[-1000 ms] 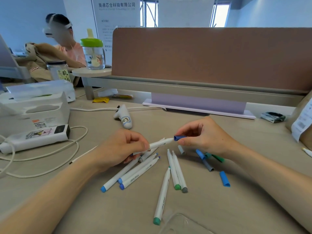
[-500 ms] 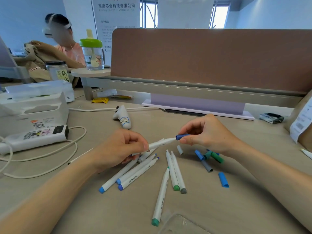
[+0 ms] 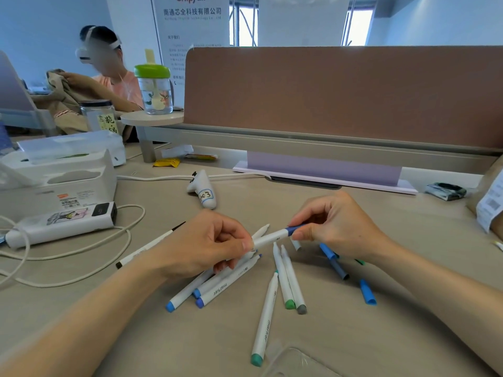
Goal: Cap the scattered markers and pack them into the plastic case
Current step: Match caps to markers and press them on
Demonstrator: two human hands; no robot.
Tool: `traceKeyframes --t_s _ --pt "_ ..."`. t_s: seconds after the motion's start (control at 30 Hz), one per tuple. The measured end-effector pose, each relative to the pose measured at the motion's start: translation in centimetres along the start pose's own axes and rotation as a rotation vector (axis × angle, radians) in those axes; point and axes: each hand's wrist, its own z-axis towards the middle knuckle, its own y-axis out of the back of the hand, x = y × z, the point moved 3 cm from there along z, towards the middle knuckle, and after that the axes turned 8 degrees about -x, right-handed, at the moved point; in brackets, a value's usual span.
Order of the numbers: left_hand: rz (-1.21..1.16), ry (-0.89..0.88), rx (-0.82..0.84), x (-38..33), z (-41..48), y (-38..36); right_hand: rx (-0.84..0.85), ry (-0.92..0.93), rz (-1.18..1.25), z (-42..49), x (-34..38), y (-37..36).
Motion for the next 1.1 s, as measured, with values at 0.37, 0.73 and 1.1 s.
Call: traceKeyframes --t_s 0.37,0.73,1.1 --pt "0.152 0.040 -0.165 -0.2 -0.2 4.8 -0.117 0.062 -0.061 0.2 -0.7 0.3" --pt "0.620 0.235 -0.201 1.3 -0.1 7.1 -0.160 0.058 -0.222 0.0 -3.5 0.7" --pt "0.756 0.191 -0.220 1.6 0.1 6.6 -0.118 0.071 -0.256 -0.1 -4.2 0.4"
